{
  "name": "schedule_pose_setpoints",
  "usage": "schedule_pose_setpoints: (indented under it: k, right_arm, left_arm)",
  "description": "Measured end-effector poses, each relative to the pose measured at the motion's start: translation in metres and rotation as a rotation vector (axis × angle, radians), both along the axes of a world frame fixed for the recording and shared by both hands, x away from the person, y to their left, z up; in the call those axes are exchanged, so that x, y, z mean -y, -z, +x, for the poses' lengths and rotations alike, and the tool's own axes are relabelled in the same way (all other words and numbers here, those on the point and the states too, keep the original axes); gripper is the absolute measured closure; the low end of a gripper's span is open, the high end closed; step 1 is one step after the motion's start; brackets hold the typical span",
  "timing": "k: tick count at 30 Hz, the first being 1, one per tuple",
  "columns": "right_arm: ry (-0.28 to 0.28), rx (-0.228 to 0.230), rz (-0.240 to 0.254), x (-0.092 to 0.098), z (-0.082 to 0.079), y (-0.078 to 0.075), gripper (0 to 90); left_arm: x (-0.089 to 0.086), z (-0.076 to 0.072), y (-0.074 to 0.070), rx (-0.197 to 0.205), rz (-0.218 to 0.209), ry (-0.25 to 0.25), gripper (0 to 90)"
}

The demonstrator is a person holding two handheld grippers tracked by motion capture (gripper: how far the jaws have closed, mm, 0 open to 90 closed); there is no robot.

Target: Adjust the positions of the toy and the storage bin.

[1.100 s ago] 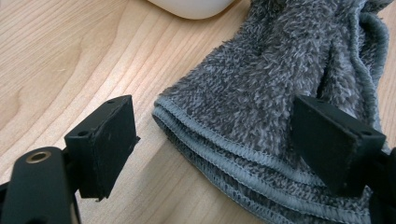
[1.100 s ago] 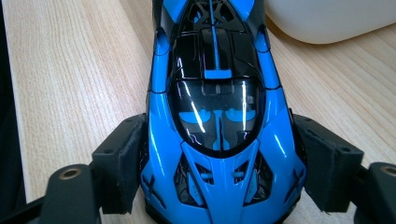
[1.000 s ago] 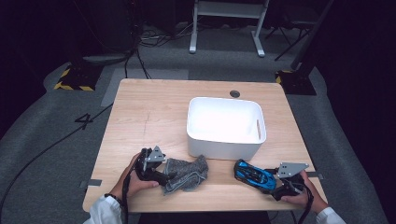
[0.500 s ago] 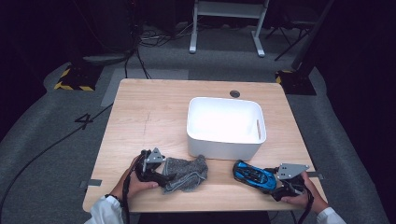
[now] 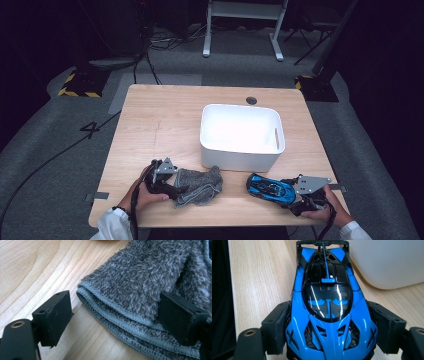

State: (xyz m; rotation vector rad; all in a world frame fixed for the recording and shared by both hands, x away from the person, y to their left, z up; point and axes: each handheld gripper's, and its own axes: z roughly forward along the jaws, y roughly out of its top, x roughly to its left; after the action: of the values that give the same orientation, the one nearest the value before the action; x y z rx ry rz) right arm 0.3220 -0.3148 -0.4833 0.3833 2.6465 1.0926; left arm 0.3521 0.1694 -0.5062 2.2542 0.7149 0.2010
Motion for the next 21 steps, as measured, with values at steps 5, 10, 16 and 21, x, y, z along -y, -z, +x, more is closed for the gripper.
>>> schedule_pose_setpoints:
  k: [5,10,16,21]
  right_arm:
    - [0.013,0.007,0.034,0.002,0.001,-0.006,25.3]
    - [0.015,0.008,0.048,0.002,0.001,-0.009,25.3]
    - [0.015,0.019,0.078,0.002,0.0,-0.015,25.3]
    - [0.013,0.025,0.097,0.003,0.0,-0.018,25.3]
  left_arm:
    - [0.0,0.001,0.0,-0.001,-0.001,0.008,14.5]
    - [0.0,0.001,0.0,0.0,0.0,0.008,14.5]
    - [0.0,0.001,0.0,-0.001,-0.001,0.008,14.4]
    - [0.0,0.001,0.0,-0.001,-0.002,0.009,14.4]
